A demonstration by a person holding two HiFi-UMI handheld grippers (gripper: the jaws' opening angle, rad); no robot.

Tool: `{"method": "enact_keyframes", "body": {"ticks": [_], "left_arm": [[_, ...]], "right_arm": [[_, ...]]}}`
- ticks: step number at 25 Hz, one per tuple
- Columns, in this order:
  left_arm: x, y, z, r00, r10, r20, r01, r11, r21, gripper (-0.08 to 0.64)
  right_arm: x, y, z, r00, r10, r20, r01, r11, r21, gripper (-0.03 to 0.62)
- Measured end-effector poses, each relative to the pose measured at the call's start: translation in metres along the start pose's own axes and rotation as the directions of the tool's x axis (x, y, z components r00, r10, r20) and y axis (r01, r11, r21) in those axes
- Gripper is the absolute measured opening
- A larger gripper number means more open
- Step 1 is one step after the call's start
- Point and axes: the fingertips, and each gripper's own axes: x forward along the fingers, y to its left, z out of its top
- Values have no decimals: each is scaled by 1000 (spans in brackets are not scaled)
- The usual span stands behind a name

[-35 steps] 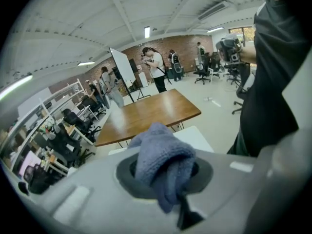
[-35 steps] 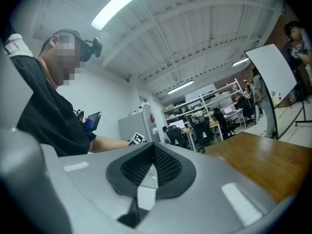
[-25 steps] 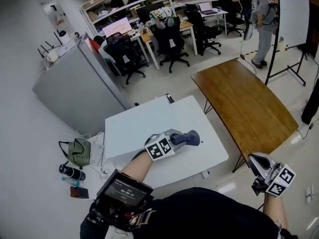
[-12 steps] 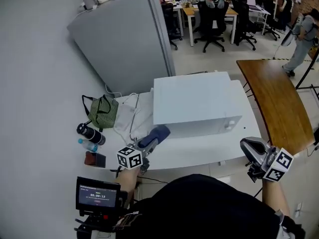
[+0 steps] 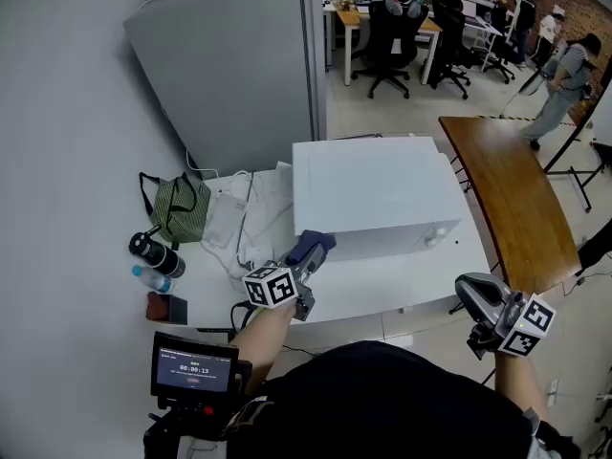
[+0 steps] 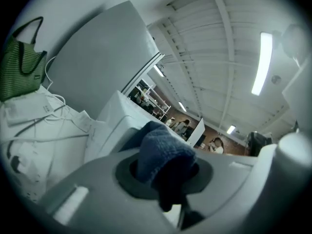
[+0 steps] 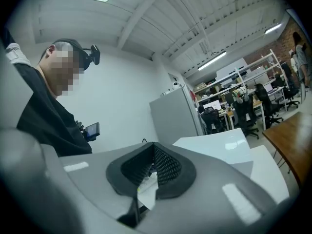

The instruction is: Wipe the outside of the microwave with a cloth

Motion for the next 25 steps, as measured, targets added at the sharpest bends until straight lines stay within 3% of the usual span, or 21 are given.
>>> {"method": "enact_keyframes", "body": {"ticks": [4, 15, 20, 25], "left_arm": [[49, -11, -17, 1000, 19, -8, -20, 999, -32, 58], [197, -103, -99, 990, 108, -89, -112, 993, -40, 58], [250, -149, -117, 987, 65, -145, -66, 998, 0, 58], [257, -159, -125, 984, 32, -176, -32, 999, 3, 57]], "right_arm": [[-39, -39, -3, 998, -56, 41, 55, 998, 15, 5], [-245, -183, 8, 970, -192, 151, 181, 980, 83, 5], [-301, -208, 8, 950, -253, 184, 237, 966, 104, 5], [-315, -206, 2, 943, -274, 188, 255, 960, 118, 5]]}}
